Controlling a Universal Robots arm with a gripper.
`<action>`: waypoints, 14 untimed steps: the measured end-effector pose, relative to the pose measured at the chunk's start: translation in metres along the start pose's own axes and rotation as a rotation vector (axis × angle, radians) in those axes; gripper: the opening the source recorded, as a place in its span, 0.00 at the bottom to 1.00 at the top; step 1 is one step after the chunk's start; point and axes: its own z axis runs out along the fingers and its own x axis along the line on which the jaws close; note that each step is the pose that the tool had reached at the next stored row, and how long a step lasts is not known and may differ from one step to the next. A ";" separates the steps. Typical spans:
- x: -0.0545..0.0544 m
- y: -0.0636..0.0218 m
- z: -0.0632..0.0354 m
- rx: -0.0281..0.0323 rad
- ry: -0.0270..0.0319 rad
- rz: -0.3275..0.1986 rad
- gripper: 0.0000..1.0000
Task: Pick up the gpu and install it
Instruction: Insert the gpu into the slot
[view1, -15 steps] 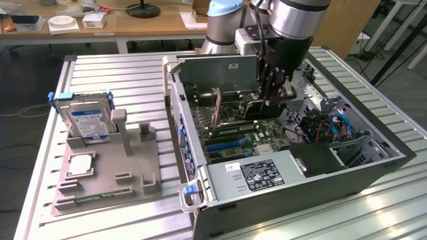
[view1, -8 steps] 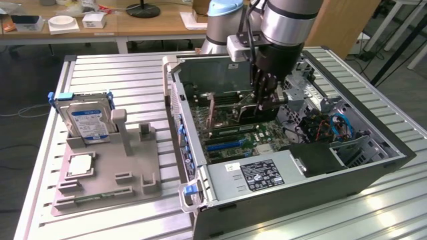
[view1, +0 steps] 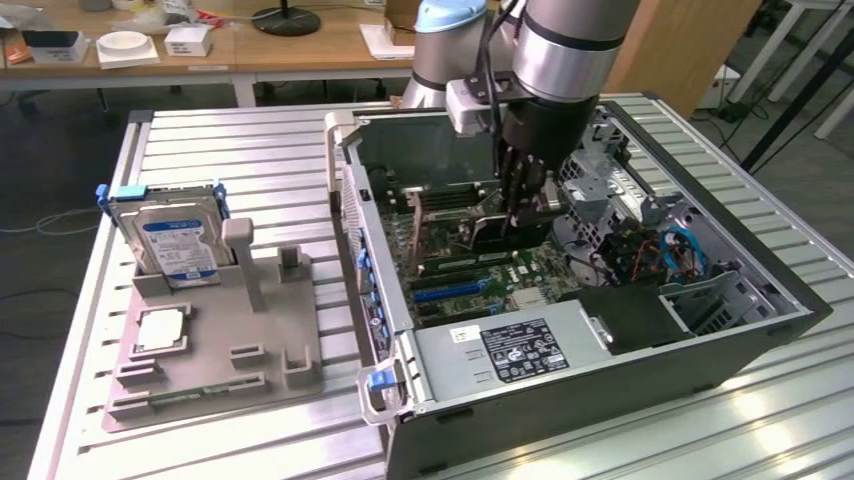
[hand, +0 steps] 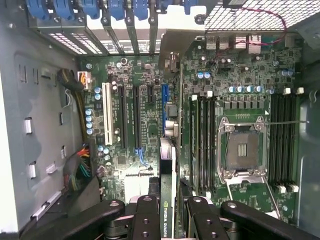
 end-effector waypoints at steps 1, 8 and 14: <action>0.000 0.0005 0.0010 0.0000 -0.0001 -0.001 0.26; 0.001 0.0055 0.0094 -0.0003 -0.0002 -0.006 0.26; 0.001 0.0104 0.0172 -0.0007 -0.0007 -0.015 0.26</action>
